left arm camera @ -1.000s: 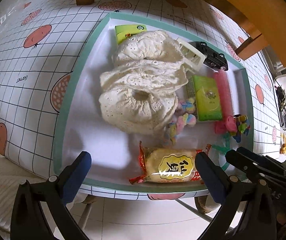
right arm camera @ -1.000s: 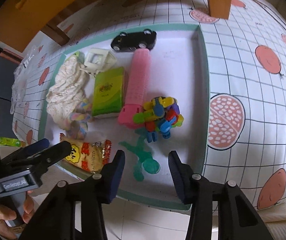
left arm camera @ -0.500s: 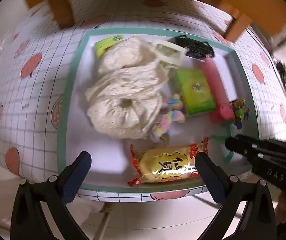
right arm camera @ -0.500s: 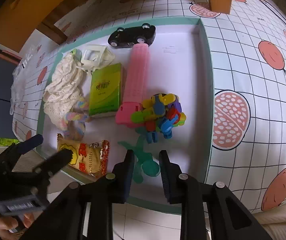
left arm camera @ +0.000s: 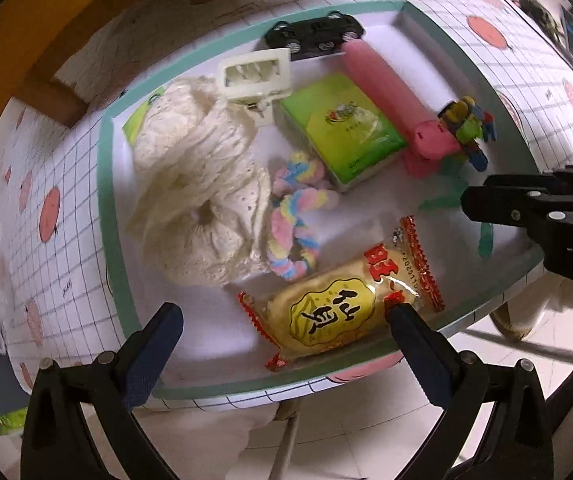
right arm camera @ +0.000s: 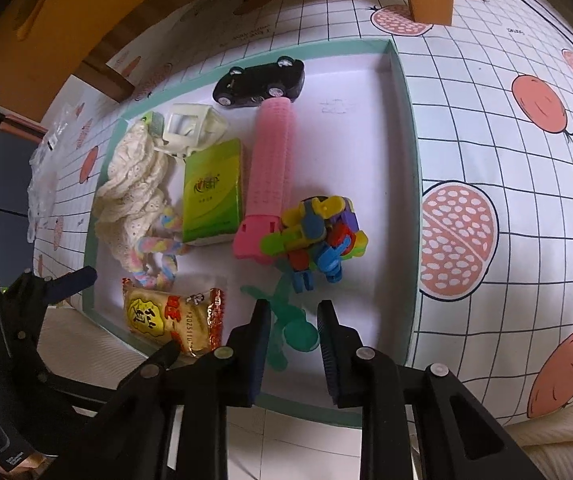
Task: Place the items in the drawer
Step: 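Grasp the yellow snack bag with the left tool while the right tool grasps the green toy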
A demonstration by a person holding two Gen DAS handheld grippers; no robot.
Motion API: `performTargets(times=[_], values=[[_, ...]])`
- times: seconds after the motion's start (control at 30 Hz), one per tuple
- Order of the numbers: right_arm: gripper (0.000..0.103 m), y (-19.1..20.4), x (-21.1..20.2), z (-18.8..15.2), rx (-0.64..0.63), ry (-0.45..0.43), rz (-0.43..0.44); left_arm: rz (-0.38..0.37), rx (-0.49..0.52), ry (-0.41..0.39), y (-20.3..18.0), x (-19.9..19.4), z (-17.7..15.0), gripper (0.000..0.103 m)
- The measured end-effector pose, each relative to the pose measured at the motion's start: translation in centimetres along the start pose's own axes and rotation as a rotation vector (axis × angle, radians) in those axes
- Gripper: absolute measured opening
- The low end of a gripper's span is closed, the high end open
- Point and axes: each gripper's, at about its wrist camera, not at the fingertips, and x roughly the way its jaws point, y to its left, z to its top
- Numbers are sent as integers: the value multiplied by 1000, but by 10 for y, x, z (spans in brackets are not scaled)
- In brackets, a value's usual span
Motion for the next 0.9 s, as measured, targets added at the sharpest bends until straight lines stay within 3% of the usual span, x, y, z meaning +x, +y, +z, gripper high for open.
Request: performTargets(times=[0.13,0.43,0.67,0.73,0.8,0.9], values=[[26,-6,-2,-3,5,5,0,-8,10,10,-9,1,14,103],[26,-7,2,-3,15,8,-1,48,-82,-88,1,-5,30,103],[26,-8,1,-2,26,5,5,-22,-58,-96,5,-12,9,103],[26,-8,1,-2,29,5,7,-15,-40,-104,-2,-15,3,95],[26,-8,1,-2,29,7,6,-11,-31,-91,-8,-15,4,81],[26,-8,1,-1,32,8,6,-37,-34,-76,-18,-11,6,79]])
